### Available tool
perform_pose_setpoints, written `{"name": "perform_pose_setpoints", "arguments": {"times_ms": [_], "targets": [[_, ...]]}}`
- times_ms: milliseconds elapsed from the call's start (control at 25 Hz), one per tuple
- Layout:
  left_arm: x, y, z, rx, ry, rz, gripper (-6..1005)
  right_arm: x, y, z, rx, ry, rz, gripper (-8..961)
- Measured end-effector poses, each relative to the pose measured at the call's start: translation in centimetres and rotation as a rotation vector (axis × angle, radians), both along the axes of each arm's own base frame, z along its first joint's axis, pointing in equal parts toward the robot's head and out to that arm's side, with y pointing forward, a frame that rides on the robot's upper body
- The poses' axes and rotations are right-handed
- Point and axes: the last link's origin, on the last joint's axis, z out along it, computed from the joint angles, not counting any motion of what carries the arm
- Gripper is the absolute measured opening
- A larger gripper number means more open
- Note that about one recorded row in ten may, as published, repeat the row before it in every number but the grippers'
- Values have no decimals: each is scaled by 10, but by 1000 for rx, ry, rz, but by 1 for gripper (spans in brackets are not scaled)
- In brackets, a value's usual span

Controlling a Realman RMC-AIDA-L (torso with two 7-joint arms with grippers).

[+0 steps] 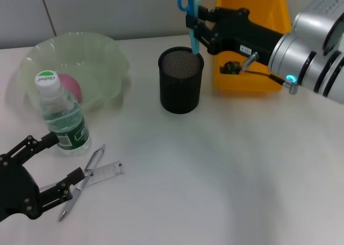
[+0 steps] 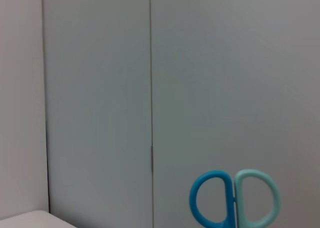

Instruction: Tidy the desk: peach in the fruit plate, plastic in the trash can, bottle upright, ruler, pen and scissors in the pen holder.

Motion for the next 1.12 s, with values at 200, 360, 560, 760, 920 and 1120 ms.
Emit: {"name": "perform_pose_setpoints", "arguments": {"times_ms": [200, 360, 560, 760, 920, 1120], "targets": [[1, 1, 0, -1, 0, -3, 834, 3, 3, -12, -25, -17, -1, 301], [2, 2, -1, -2, 1, -6, 833, 3, 4, -17, -33, -29, -1, 306], [3, 4, -1, -2, 0, -11, 833, 5, 6, -21, -42, -14, -23, 312], [4, 6, -2, -1, 3, -12, 833, 7, 6, -24, -54, -19, -29, 319], [4, 6, -2, 0, 3, -11, 833, 7, 6, -24, -54, -20, -31, 414], [4, 6, -2, 1, 4, -10, 833, 8, 6, -22, -49, -15, -33, 555]]}}
